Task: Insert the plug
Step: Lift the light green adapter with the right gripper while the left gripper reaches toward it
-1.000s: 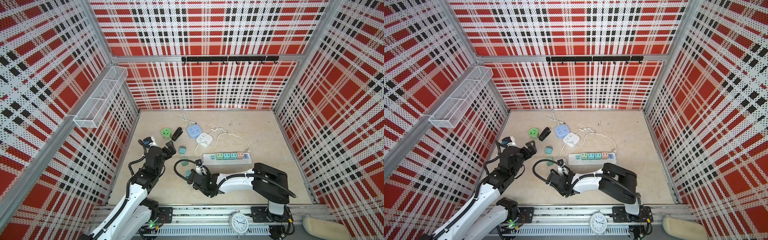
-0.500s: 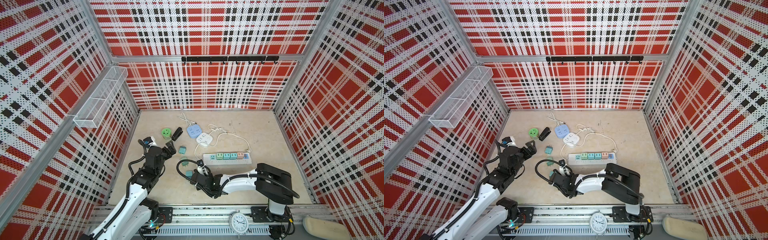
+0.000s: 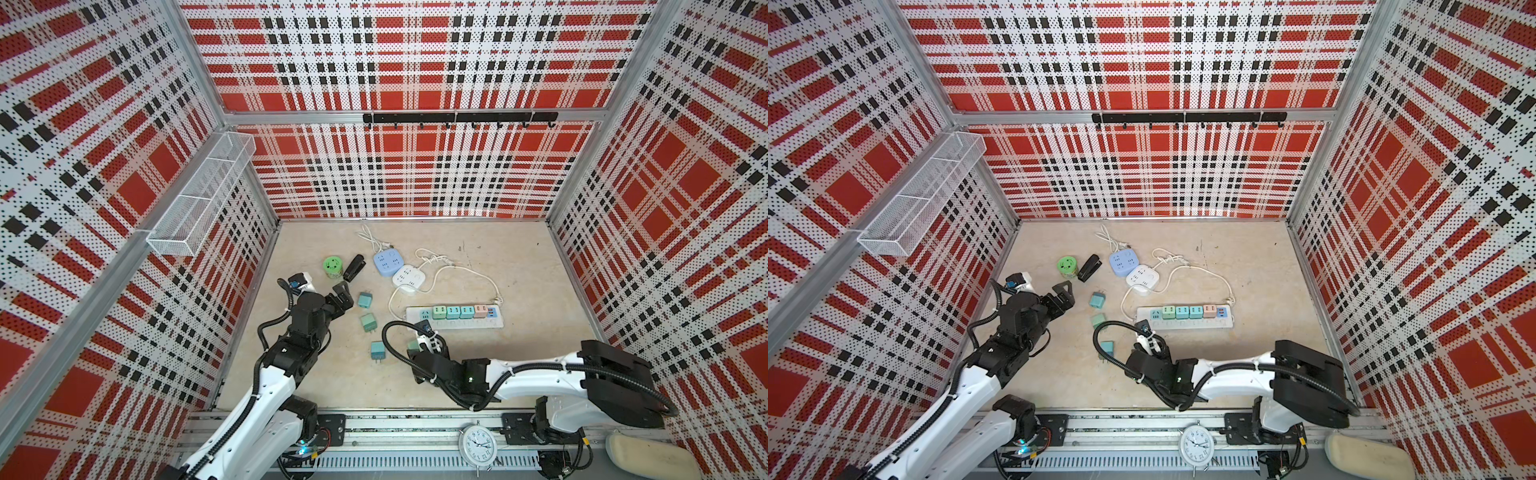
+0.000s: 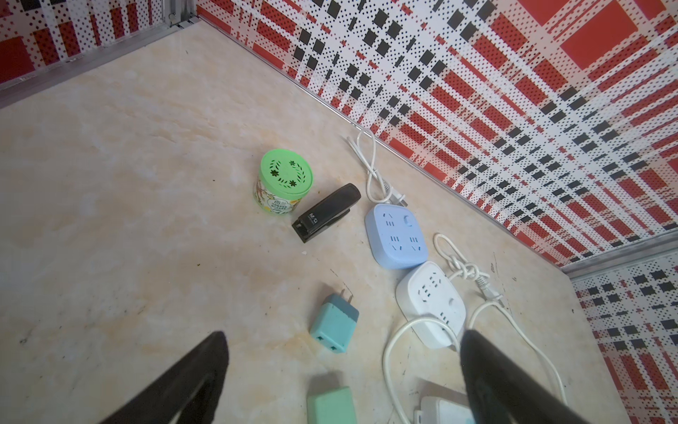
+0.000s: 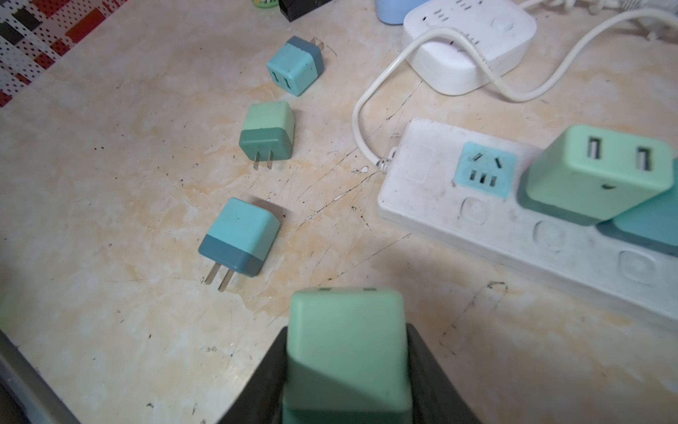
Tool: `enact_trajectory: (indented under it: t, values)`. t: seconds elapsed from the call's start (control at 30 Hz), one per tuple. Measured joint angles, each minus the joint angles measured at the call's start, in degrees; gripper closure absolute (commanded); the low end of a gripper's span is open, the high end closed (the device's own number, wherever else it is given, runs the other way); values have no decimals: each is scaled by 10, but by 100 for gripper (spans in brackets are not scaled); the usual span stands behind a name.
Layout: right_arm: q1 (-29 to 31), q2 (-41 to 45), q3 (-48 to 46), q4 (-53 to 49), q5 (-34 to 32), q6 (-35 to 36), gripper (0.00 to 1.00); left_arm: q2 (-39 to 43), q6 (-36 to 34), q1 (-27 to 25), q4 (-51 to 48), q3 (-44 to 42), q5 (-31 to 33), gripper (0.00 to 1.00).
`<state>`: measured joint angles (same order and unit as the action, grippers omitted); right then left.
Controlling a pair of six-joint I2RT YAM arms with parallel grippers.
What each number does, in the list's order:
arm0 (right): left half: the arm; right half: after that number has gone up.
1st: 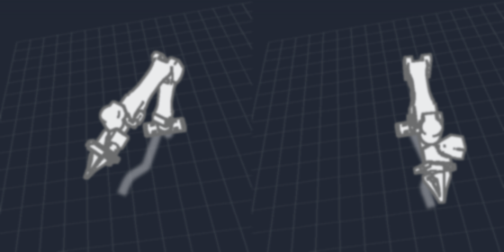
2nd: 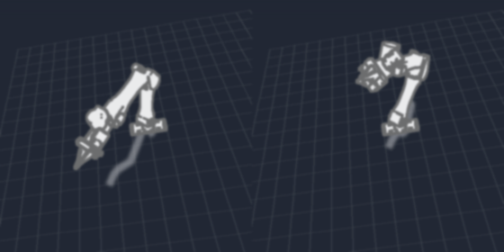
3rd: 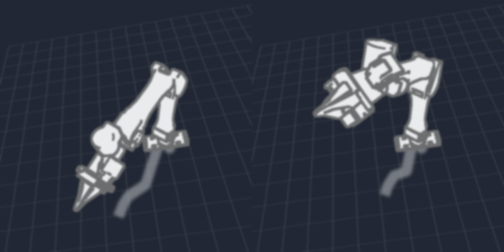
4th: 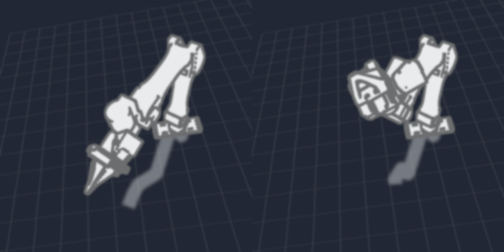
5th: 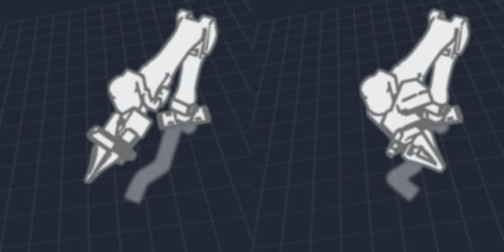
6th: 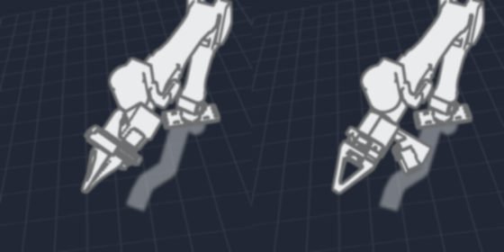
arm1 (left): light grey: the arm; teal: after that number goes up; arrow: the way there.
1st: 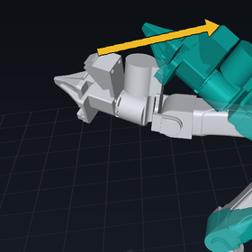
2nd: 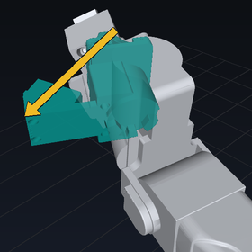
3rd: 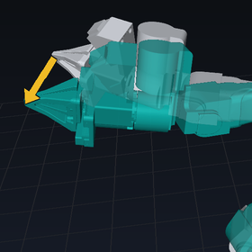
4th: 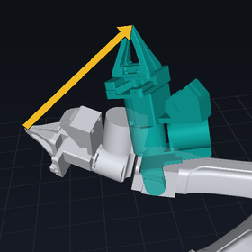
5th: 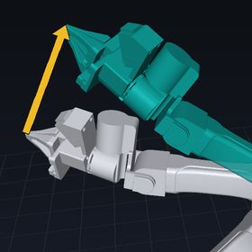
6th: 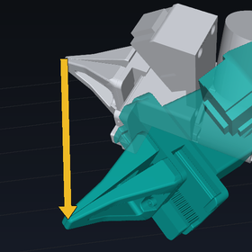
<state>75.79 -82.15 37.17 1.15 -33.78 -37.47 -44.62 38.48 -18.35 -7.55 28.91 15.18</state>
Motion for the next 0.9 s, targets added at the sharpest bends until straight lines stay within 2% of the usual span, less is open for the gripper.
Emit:
enact_trajectory:
  t: [0.27,0.6,0.9]
  values:
    - [0,89,-52,52,-14,55,77,-1,0,0,7,0,-6,1]
    - [0,100,-74,110,-14,116,83,-13,-2,0,11,0,-21,1]
    - [0,155,-81,160,-20,230,88,-14,-9,0,24,0,-48,1]
